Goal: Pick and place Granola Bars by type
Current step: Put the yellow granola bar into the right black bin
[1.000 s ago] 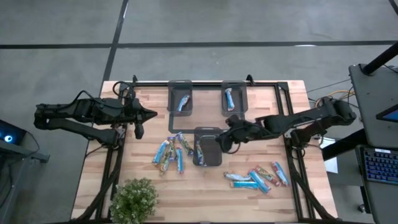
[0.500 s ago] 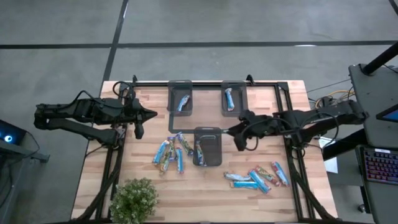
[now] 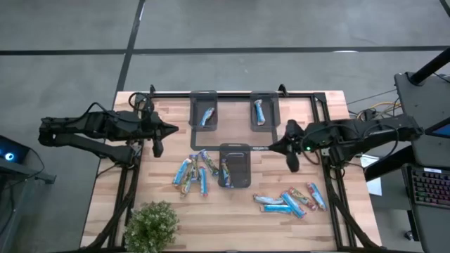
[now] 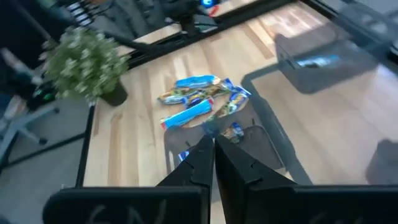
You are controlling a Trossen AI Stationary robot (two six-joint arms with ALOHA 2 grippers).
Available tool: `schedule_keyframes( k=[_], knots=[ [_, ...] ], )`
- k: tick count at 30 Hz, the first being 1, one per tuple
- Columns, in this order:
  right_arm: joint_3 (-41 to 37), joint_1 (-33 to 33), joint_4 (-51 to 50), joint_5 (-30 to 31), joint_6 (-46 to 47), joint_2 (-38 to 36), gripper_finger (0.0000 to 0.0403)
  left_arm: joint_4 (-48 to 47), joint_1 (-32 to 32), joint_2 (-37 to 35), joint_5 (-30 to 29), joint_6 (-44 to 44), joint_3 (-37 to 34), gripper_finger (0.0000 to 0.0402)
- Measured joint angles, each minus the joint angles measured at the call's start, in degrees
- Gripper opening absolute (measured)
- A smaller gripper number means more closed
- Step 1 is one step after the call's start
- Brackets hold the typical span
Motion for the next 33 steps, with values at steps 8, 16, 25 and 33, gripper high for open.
schedule_keyframes(
  k=[8, 16, 25, 33],
  knots=[
    [0.68, -0.02, 0.01, -0.2, -3.86, -5.07, 0.0009, 2.78, 0.0, 0.72, 0.0, 0.0, 0.0, 0.0],
    [0.96, -0.02, 0.03, -0.18, -4.24, -12.07, 0.0009, 3.27, 0.0, 0.74, 0.0, 0.08, 0.0, 0.0],
    [0.96, -0.02, 0.06, -0.15, -6.67, -15.47, 0.0009, 4.43, 0.03, 0.81, -0.02, 0.14, 0.0, 0.0],
    [0.96, -0.04, 0.05, -0.13, -7.75, -15.72, 0.0009, 7.63, 0.04, 0.82, 0.0, 1.66, 0.0, 0.0]
  ],
)
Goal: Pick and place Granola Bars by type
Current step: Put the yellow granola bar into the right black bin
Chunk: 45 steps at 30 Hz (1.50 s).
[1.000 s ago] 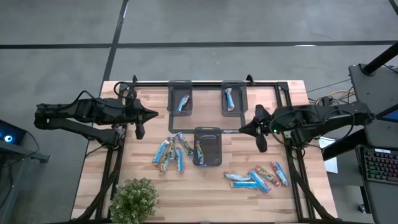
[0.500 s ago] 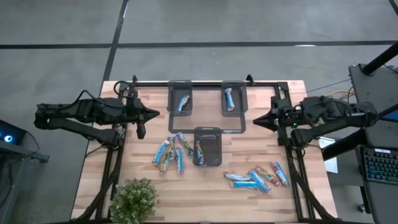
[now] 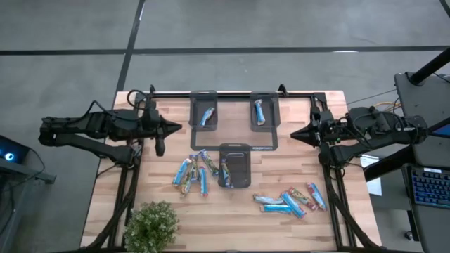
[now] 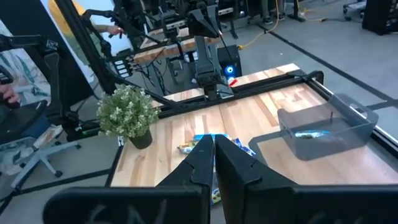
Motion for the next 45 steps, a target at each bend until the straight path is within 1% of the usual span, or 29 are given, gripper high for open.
schedule_keyframes(
  k=[6, 10, 14, 16, 20, 23, 28, 38, 42, 45],
  knots=[
    [0.0, 0.0, 0.81, 0.01, -0.08, -0.97, 0.0009, 9.96, -0.02, -0.07, 0.0, 7.39, 0.0, 0.0],
    [0.15, 0.0, 2.49, 0.02, -0.92, -2.08, 0.0008, 14.2, -0.02, -0.73, -0.01, 8.94, 0.0, 0.0],
    [1.04, 0.0, 2.69, 0.06, -2.92, -2.98, 0.0009, 14.24, -0.02, -1.56, 0.12, 8.06, 0.0, 0.0],
    [1.53, -0.01, 2.67, 0.09, -3.51, -3.33, 0.0009, 14.24, -0.02, -2.06, 1.15, 5.98, 0.0, 0.0],
    [2.21, -0.01, 2.62, 0.15, -6.86, -3.75, 0.0009, 13.94, -0.04, -2.36, 5.28, 4.45, 1.25, 0.0],
    [2.65, 0.0, 2.71, 0.13, -8.21, -3.77, 0.0009, 11.82, -0.07, -2.36, 8.34, 4.46, 2.81, 0.0],
    [2.73, -0.02, 2.68, 0.13, -9.09, -3.66, 0.0009, 8.69, -0.05, -2.41, 8.16, 5.42, 3.76, 0.0],
    [2.34, -0.01, 2.58, 0.1, -8.72, -2.91, 0.0009, 8.71, -0.04, -1.4, 8.05, 5.52, 3.74, 0.0],
    [2.33, -0.01, 2.59, 0.08, -8.53, -2.73, 0.0009, 8.73, -0.04, -0.47, 8.0, 3.12, 3.72, 0.0],
    [2.29, 0.0, 2.62, 0.02, -6.03, -2.33, 0.0009, 8.69, -0.04, 0.35, 7.98, 2.97, 3.69, 0.0]
  ],
)
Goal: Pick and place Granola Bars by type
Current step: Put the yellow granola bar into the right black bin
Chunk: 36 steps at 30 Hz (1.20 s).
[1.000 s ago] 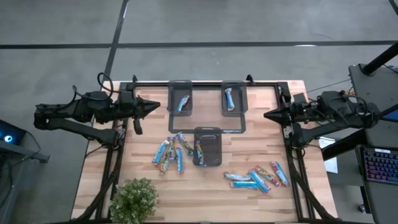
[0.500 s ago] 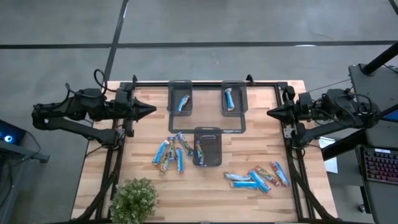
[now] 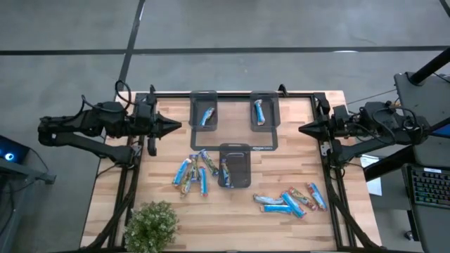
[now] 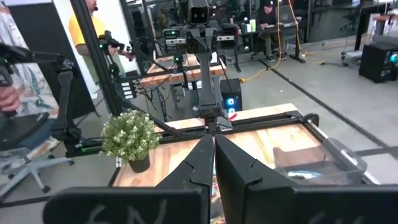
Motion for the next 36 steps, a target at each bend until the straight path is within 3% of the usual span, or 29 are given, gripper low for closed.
schedule_keyframes(
  k=[12, 36],
  knots=[
    [-0.17, -0.02, -2.92, 0.15, 4.99, 0.24, 0.0009, -0.03, 0.0, 1.89, 0.0, -0.5, -0.04, 0.0],
    [-0.42, -0.02, -5.42, 0.04, 3.57, 0.26, 0.0009, -0.55, 0.02, 2.04, 0.31, 4.03, -0.04, 0.0]
  ],
)
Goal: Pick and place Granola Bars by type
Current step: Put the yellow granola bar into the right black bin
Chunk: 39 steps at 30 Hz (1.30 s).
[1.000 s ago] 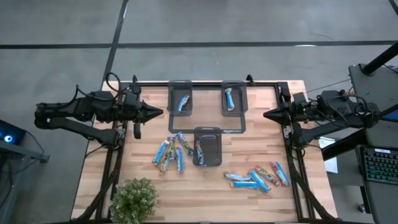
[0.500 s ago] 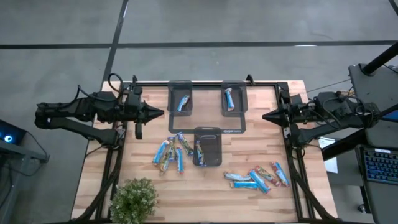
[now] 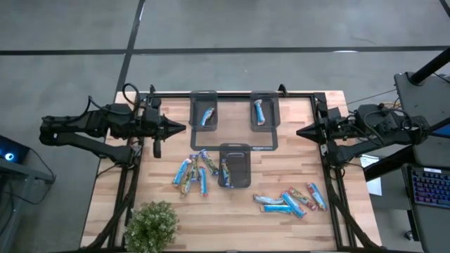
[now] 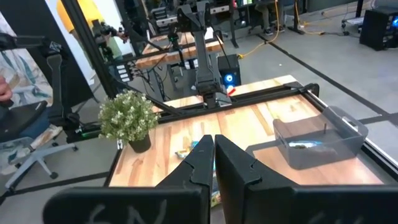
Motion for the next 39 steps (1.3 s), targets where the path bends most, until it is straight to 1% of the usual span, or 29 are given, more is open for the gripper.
schedule_keyframes(
  k=[5, 19, 23, 26, 32, 39],
  knots=[
    [-0.02, 0.0, -1.79, -0.01, 0.0, 0.0, 0.0009, -1.56, 0.0, 0.0, 0.1, 0.0, 0.0, 0.0],
    [-1.38, 0.0, -1.82, 0.01, -0.79, 0.07, 0.0009, -3.24, -0.04, -0.26, 0.08, 0.56, -1.75, 0.0],
    [-1.49, 0.0, -2.28, 0.03, -3.19, 0.07, 0.0009, -3.32, -0.02, -0.26, -2.53, 1.5, -1.75, 0.0],
    [-1.49, 0.0, -2.28, 0.01, -3.45, 0.07, 0.0009, -3.3, 0.02, -0.2, -2.92, 1.49, -1.75, 0.0],
    [-1.49, 0.0, -2.29, 0.03, -3.67, 0.07, 0.0009, -3.17, 0.0, 1.12, -2.9, -3.67, -1.75, 0.0],
    [-1.49, 0.0, -2.26, 0.03, -3.59, 0.01, 0.0009, -3.15, 0.0, 3.25, -2.92, -3.98, -1.75, 0.0]
  ],
)
